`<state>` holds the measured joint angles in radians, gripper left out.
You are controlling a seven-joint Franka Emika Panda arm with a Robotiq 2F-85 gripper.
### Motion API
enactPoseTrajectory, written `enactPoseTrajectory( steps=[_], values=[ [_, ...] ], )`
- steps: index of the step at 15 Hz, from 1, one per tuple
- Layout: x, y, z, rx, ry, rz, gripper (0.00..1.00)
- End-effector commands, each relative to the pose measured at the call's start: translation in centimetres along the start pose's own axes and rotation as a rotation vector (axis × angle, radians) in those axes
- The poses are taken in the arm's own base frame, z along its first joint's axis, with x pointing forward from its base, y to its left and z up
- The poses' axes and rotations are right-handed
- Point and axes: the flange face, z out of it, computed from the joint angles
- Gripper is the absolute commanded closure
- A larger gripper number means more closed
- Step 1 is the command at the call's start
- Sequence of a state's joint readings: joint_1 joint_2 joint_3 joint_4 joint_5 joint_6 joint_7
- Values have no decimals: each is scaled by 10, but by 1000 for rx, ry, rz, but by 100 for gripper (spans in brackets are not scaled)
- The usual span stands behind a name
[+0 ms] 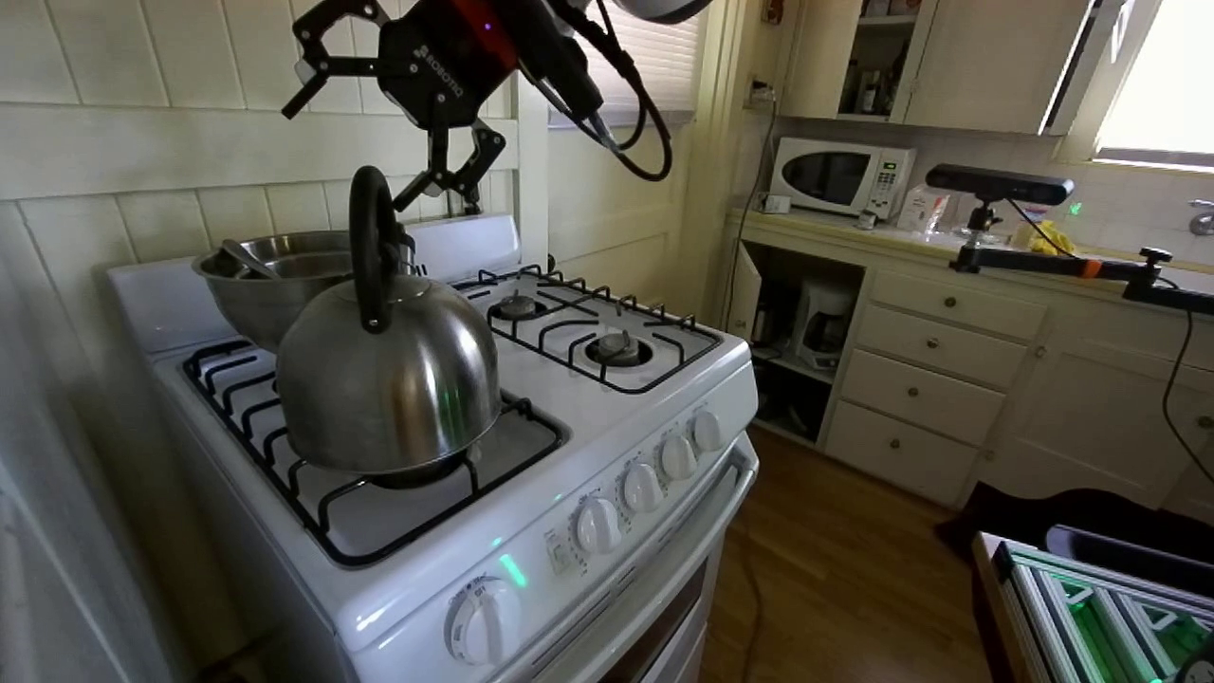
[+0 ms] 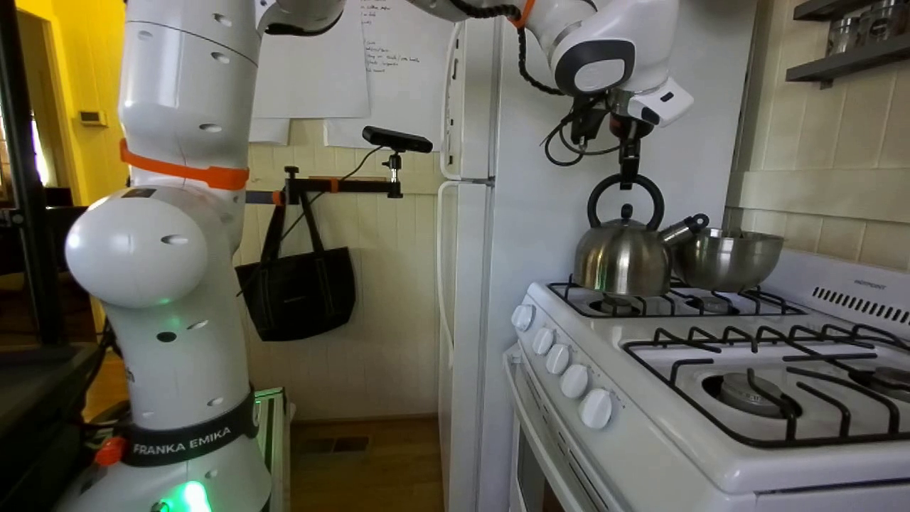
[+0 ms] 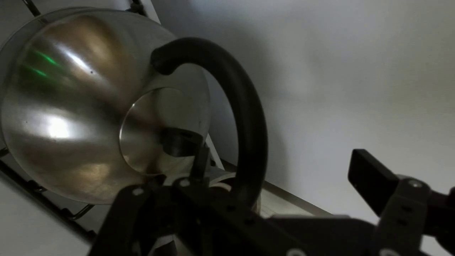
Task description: Move the silver kettle to the back right plate of the stove then move the silver bowl forwards and remove the silver spoon from the bowl.
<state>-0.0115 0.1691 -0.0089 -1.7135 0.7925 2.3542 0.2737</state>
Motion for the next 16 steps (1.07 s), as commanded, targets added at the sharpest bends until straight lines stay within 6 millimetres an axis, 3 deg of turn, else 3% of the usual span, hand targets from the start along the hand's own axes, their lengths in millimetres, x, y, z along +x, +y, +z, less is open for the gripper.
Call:
enactPoseTrajectory(
  steps=[1,2,11,12,16],
  values=[
    [3,-2,10,20,12,32,7],
    [4,-1,12,20,14,32,26],
    [5,3,13,19,20,46,95],
    [4,3,13,21,19,56,98],
    [-8,1,-4,23,24,36,94]
  ],
)
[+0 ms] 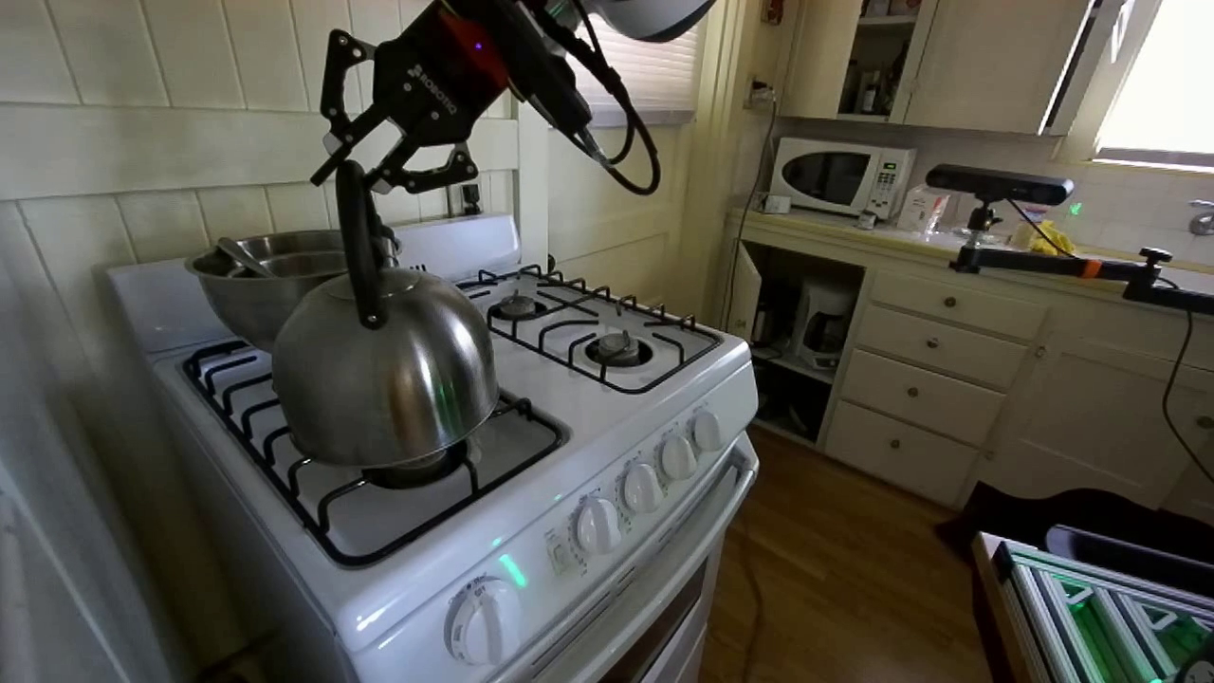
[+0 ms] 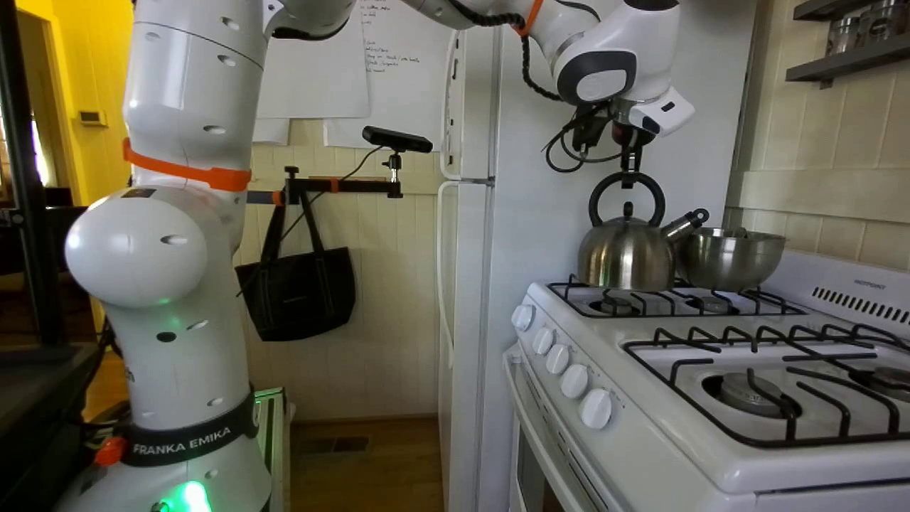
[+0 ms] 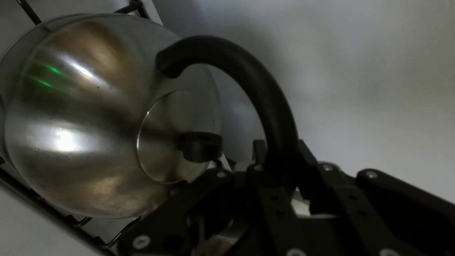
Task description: Move the silver kettle to the back right plate of the stove then move the silver bowl forwards and remove the silver spoon from the bowl.
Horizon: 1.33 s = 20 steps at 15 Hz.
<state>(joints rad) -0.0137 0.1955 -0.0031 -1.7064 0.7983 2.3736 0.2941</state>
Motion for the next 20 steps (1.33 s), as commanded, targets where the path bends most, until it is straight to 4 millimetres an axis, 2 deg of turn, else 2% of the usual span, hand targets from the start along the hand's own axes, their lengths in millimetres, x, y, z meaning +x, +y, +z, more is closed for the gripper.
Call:
enactPoseTrajectory(
  steps=[1,6,9,13,17,20],
  values=[
    [-19,-2,-24,30,15,-7,94],
    [-50,7,-68,61,26,-62,94],
    [-49,12,-104,82,-26,-169,94],
    [-34,34,-134,61,-241,-277,94],
    [0,49,-163,97,-347,-195,94],
    [28,47,-181,149,-365,-101,94]
  ],
)
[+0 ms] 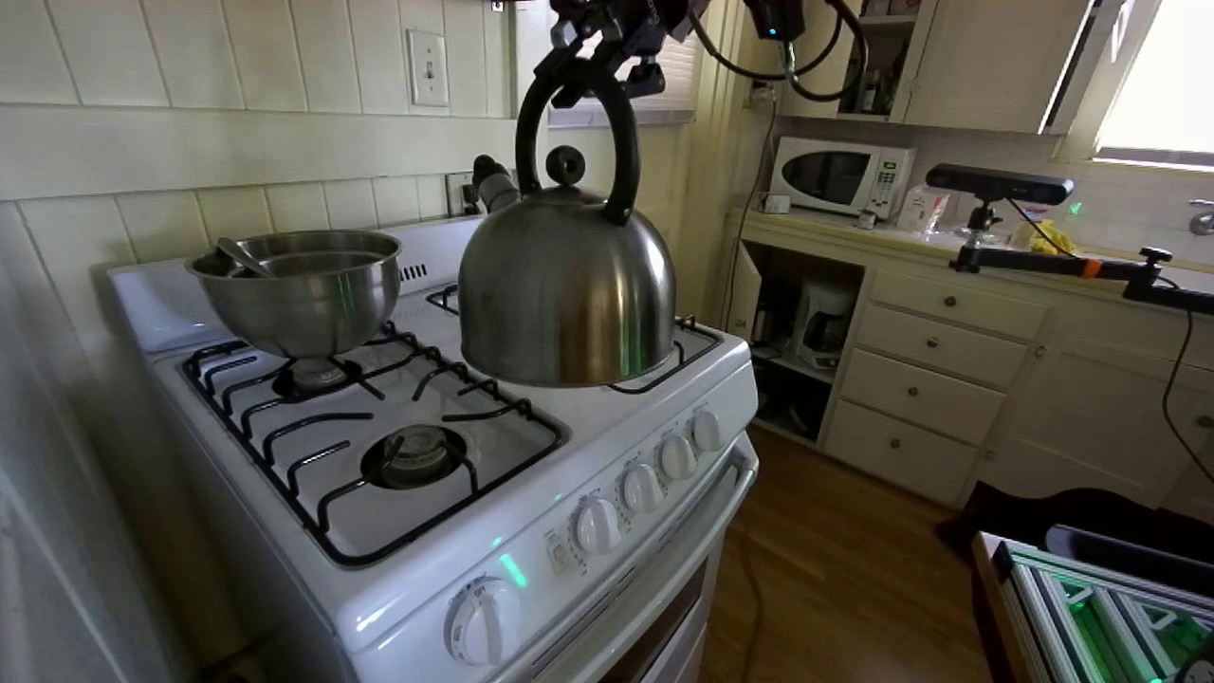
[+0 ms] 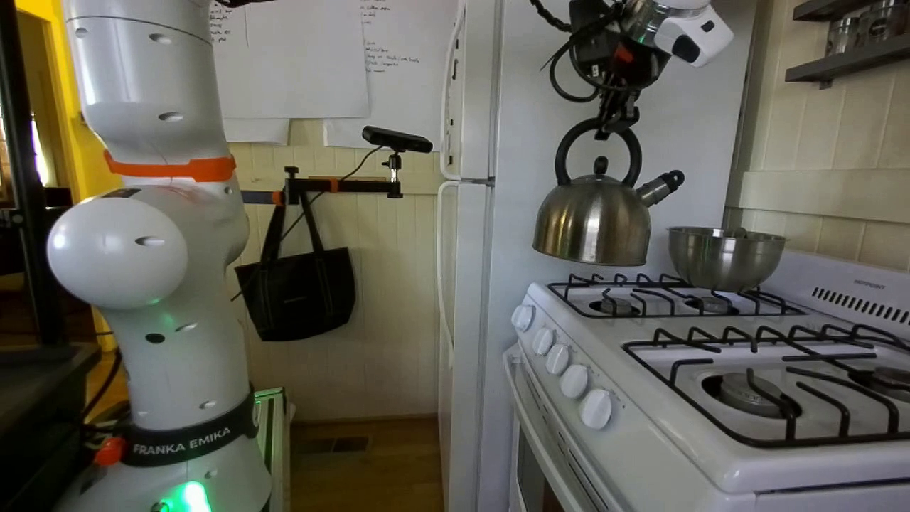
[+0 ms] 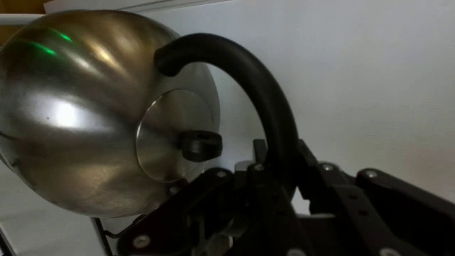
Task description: Move the silver kettle to the back right plate of the stove then move the silver bowl forwards and remove the silver spoon from the bowl.
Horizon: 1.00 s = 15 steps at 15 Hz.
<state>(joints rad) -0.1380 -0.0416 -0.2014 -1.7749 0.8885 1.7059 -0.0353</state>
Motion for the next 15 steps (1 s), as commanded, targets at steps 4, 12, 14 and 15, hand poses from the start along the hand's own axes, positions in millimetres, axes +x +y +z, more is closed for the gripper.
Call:
enactPoseTrajectory(
  steps=[4,12,14,15],
  values=[
    [54,-11,-51,95,43,161,94],
    [79,4,-60,77,131,252,94],
    [104,9,-75,137,233,319,94],
    [113,13,-82,153,265,345,94]
  ],
)
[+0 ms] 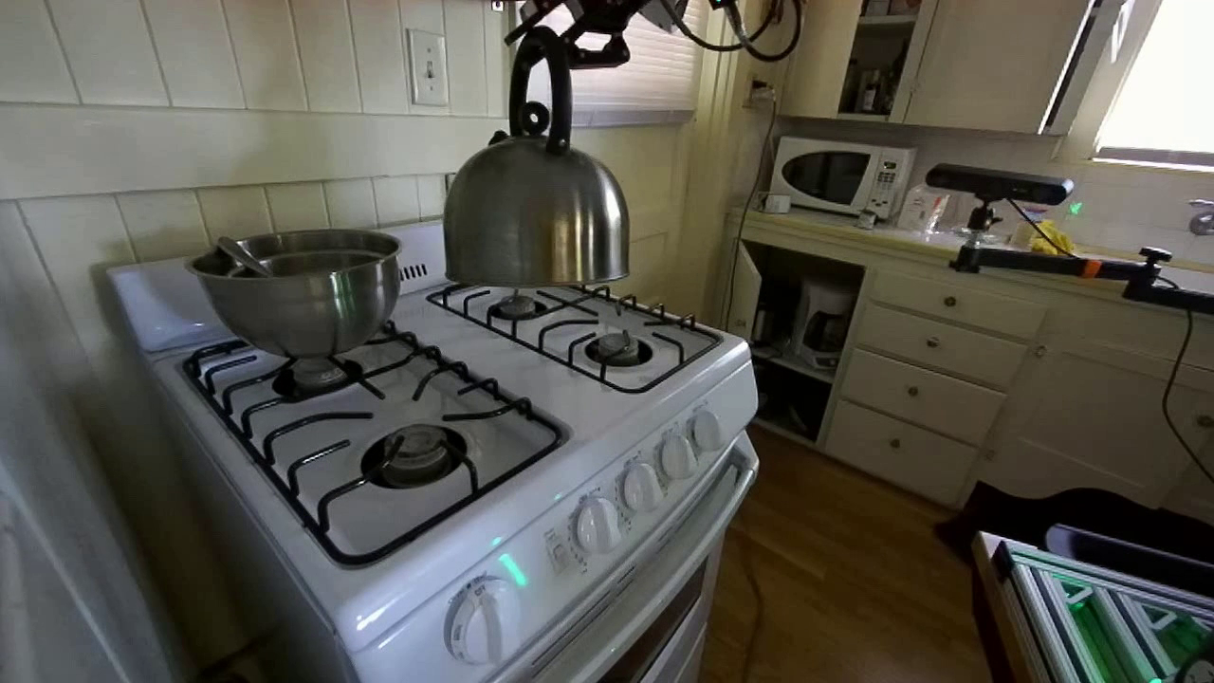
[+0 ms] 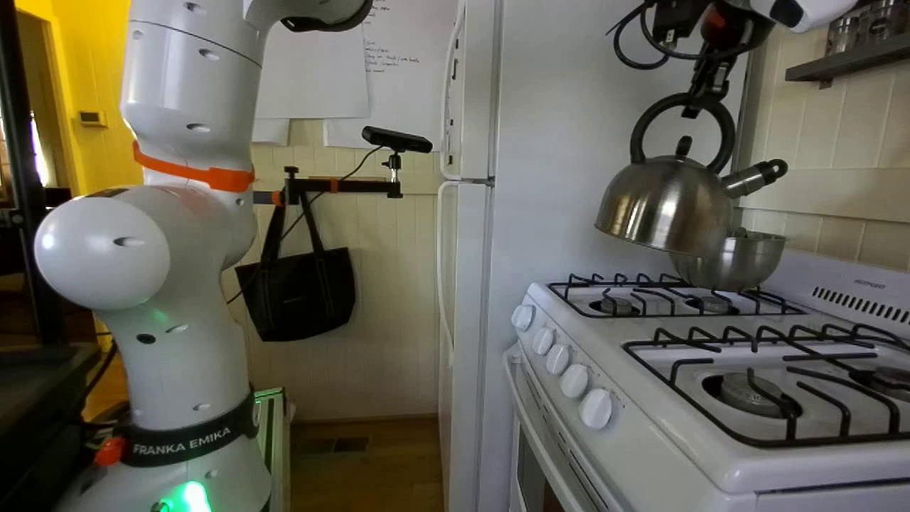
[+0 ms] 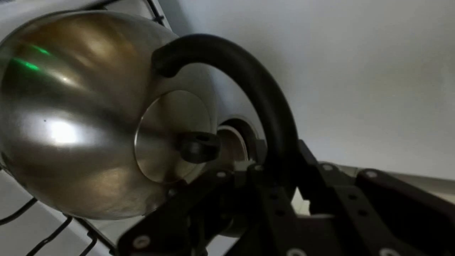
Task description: Move the silver kettle to the back right plate of the stove then move the silver bowl forwards and remove the silver spoon from the bowl.
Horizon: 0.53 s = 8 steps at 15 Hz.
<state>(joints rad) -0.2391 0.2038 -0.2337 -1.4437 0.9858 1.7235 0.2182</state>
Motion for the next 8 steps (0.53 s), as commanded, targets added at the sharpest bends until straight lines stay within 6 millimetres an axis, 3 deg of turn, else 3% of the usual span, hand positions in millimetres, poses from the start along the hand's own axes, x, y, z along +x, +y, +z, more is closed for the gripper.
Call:
enactPoseTrajectory(
  steps=[1,6,8],
  values=[
    [38,-8,-27,108,122,105,94],
    [83,-1,-65,205,307,252,94],
    [96,-1,-70,241,400,291,94]
  ],
)
